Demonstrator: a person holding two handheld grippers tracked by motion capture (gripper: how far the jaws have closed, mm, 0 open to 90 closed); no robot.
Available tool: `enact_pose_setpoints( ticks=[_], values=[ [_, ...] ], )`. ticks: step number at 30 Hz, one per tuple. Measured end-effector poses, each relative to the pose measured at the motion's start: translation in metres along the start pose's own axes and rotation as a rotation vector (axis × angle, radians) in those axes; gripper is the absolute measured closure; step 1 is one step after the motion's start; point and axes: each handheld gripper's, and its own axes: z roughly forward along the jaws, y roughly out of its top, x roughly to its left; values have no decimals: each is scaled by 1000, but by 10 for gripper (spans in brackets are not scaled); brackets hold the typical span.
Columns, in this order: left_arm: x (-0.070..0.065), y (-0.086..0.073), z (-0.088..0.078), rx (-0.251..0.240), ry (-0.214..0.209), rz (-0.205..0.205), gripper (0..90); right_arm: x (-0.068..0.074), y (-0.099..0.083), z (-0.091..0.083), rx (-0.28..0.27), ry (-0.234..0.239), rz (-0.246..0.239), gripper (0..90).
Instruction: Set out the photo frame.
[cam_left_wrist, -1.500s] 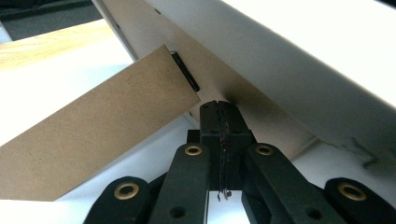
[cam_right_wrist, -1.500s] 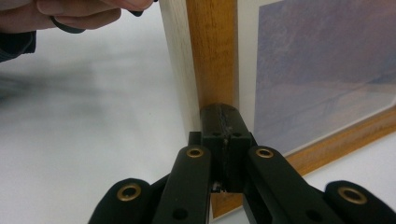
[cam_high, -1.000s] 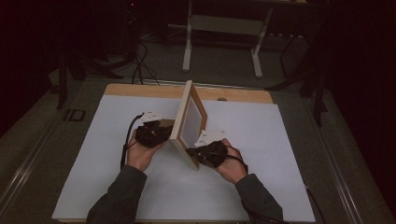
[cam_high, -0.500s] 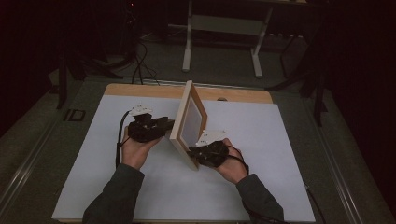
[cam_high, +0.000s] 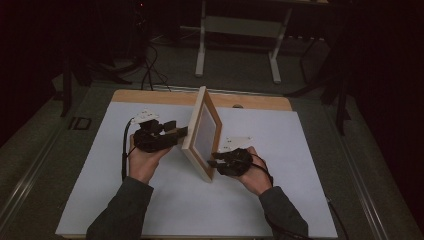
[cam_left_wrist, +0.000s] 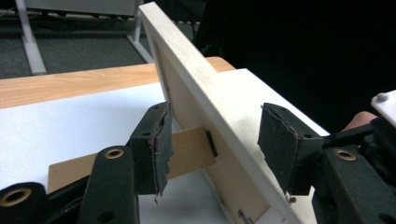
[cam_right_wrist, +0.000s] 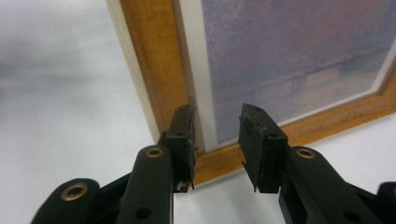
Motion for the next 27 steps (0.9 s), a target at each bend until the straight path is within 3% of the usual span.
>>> enact_pose_setpoints(
  ticks=[6,10,13,18,27],
  values=[
    [-7,0,0,-1,9,-11,394,-4,-2,-3,3,-13,20,641],
    [-11,-1,4,17,-26,-10,301,-7,-5,-6,4,-18,24,636],
    [-16,-3,7,25,-24,3,255,-8,-6,-6,3,-17,28,634],
    [-23,-7,11,36,12,28,209,-9,-8,-6,7,-19,33,632],
    [-33,-17,22,61,62,51,211,-11,-12,-7,9,-24,40,627]
  ],
)
